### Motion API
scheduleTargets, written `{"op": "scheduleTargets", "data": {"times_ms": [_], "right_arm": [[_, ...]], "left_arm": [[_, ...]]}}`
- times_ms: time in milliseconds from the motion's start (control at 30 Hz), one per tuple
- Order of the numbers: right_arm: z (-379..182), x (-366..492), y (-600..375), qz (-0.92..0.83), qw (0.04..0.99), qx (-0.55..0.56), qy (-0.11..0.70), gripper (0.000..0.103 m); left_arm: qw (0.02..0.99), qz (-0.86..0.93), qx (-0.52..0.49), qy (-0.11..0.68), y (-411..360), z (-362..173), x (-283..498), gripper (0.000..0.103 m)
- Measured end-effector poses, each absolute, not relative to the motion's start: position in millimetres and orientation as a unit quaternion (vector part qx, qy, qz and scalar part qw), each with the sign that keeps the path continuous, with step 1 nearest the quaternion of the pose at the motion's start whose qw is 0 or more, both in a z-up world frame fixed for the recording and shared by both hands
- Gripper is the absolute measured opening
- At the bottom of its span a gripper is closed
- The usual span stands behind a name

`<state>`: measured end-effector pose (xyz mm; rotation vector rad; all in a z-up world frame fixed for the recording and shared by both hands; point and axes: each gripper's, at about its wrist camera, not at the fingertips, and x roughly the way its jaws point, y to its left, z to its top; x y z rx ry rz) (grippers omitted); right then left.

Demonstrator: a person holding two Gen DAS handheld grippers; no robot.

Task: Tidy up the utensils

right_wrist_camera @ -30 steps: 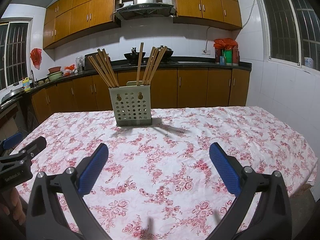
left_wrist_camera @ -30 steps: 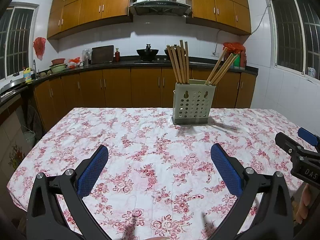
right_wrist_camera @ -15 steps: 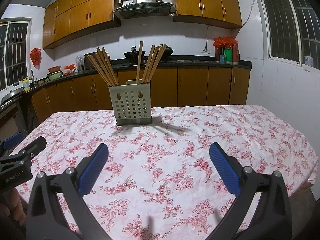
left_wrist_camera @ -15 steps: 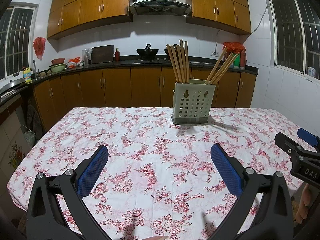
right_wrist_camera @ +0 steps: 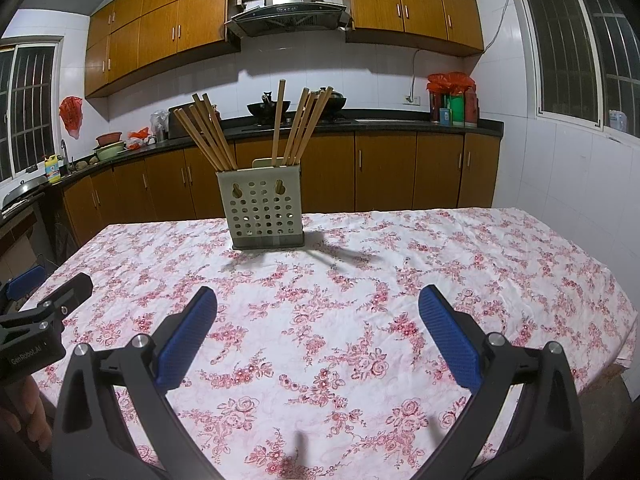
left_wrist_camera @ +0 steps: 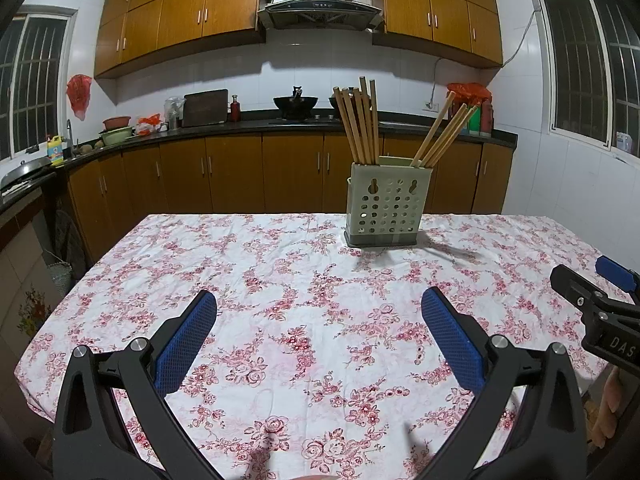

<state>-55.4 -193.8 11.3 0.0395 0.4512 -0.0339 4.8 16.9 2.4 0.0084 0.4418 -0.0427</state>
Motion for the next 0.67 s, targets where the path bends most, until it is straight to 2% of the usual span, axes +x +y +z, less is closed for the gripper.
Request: {"op": "scheduleTargets", "data": {"times_ms": [667], "right_arm": [[12.5, -55.0, -194.6, -0.017, 0.974, 0.020, 0.224, 0.099]], "left_arm": [[0.974, -0.018, 0.002, 0.226, 19.3, -1.4, 6.9, 0.101]]}}
